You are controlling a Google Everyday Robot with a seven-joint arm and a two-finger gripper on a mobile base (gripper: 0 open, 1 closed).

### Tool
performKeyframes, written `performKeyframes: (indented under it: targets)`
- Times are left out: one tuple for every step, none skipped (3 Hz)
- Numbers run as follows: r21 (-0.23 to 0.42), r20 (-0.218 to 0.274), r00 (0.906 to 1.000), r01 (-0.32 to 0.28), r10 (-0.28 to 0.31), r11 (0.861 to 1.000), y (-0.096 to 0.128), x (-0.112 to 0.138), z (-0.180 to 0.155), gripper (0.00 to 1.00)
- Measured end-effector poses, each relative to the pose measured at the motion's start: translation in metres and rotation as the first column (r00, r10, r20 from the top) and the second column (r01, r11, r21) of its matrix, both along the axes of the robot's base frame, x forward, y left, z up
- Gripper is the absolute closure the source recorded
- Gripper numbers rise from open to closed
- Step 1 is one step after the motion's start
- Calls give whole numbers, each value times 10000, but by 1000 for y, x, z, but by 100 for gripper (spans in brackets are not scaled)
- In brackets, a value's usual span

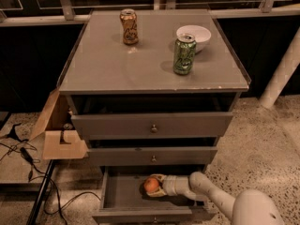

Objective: Place orange into bottom drawer

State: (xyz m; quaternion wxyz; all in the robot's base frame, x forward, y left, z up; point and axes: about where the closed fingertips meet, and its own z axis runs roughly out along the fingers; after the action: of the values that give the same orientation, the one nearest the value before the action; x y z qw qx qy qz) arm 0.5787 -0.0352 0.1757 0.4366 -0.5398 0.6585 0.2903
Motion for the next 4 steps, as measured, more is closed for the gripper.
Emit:
performKeyframes:
  targets:
    - [2, 0, 10000, -4, 4, 10000, 0, 0, 0, 81]
    - [57, -11, 9999, -127, 127, 9999, 6, -3, -4, 58]
    - [125, 87, 9995, -313, 312, 9994, 13, -4, -17, 60]
    - [215, 125, 9993, -346, 343, 9992, 16, -3, -29, 57]
